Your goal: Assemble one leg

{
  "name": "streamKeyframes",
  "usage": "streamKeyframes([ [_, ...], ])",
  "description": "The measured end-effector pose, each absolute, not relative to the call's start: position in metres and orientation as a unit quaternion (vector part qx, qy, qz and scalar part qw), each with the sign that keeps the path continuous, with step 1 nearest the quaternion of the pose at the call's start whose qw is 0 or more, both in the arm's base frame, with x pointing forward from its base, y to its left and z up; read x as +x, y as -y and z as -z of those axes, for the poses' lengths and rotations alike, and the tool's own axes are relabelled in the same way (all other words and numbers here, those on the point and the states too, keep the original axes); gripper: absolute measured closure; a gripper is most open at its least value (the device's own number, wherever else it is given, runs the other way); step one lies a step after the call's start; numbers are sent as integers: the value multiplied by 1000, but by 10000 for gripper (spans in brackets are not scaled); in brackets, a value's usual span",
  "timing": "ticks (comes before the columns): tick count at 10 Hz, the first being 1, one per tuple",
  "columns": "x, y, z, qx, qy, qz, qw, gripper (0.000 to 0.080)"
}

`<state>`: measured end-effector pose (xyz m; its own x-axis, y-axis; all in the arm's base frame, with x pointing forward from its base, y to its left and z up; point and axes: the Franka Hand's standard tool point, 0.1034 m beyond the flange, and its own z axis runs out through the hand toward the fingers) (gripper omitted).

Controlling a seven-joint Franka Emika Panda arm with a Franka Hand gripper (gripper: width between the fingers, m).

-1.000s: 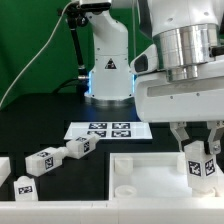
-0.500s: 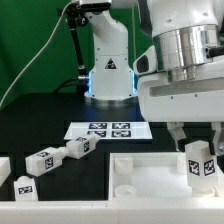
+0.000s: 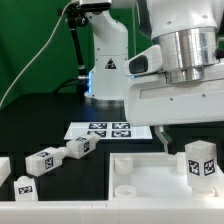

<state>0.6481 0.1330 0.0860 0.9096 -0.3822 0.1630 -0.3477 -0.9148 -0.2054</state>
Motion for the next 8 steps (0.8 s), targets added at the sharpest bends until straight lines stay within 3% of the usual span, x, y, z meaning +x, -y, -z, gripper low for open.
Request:
streamKeyframes([
  [5, 658, -140, -88, -985, 130, 108, 33, 150],
  [8, 660, -138, -89, -975, 193, 109, 22, 150],
])
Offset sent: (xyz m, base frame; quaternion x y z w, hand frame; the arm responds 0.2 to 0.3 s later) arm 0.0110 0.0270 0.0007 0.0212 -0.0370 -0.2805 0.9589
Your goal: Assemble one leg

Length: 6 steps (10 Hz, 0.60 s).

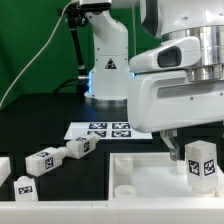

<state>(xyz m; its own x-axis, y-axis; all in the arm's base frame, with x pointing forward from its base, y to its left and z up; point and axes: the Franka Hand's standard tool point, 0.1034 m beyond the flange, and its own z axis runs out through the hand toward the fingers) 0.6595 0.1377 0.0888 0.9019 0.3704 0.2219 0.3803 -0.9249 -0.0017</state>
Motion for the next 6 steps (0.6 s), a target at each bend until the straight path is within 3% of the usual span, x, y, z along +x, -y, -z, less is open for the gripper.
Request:
streamKeyframes([
  [2, 660, -137, -89, -975, 193, 109, 22, 407],
  [3, 660, -137, -89, -975, 193, 109, 22, 407],
  [4, 660, -137, -89, -975, 193, 109, 22, 517],
  [6, 660, -137, -89, -976, 187, 109, 23, 517],
])
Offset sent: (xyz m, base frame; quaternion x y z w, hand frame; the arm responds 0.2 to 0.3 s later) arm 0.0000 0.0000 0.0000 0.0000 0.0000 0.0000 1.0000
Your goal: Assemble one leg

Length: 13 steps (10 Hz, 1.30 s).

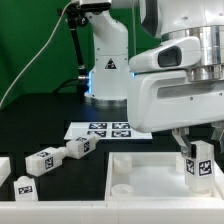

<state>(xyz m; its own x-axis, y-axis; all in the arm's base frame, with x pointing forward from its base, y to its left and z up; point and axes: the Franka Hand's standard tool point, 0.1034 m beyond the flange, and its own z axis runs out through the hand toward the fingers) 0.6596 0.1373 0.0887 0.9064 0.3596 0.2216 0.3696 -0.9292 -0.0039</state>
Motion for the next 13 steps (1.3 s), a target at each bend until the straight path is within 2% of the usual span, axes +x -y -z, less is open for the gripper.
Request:
streamKeyframes([
  [2, 660, -137, -89, -976, 186, 109, 23, 517],
  [3, 659, -140, -88, -987, 113, 108, 35, 517],
  [7, 661, -135, -85, -978, -173, 98, 63, 517],
  [9, 660, -134, -84, -947, -303, 86, 66, 517],
  [11, 661, -133, -84, -919, -384, 74, 59, 515],
  [13, 660, -132, -84, -885, -457, 63, 66, 515],
])
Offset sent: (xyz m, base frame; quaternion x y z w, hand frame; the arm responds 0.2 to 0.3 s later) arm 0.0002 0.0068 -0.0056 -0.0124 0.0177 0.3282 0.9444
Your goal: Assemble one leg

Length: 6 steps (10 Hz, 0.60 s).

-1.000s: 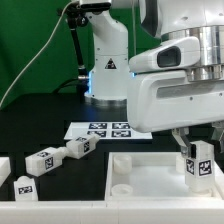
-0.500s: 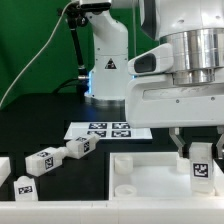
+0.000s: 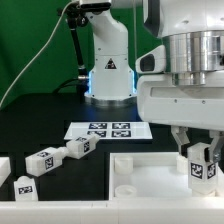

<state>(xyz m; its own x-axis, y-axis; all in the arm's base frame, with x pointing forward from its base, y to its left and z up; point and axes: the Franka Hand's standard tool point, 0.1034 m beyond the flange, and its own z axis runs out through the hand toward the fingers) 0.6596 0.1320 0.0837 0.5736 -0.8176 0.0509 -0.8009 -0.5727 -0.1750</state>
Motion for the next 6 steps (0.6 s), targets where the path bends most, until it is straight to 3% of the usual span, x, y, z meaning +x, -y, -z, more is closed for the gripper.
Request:
streamKeyframes([
  [2, 659, -132, -84, -880, -467, 60, 69, 515],
  [4, 658, -134, -83, -893, -440, 61, 66, 268],
  [5, 655, -138, -82, -909, -407, 61, 65, 268],
  [6, 654, -142, -82, -932, -351, 64, 61, 174],
])
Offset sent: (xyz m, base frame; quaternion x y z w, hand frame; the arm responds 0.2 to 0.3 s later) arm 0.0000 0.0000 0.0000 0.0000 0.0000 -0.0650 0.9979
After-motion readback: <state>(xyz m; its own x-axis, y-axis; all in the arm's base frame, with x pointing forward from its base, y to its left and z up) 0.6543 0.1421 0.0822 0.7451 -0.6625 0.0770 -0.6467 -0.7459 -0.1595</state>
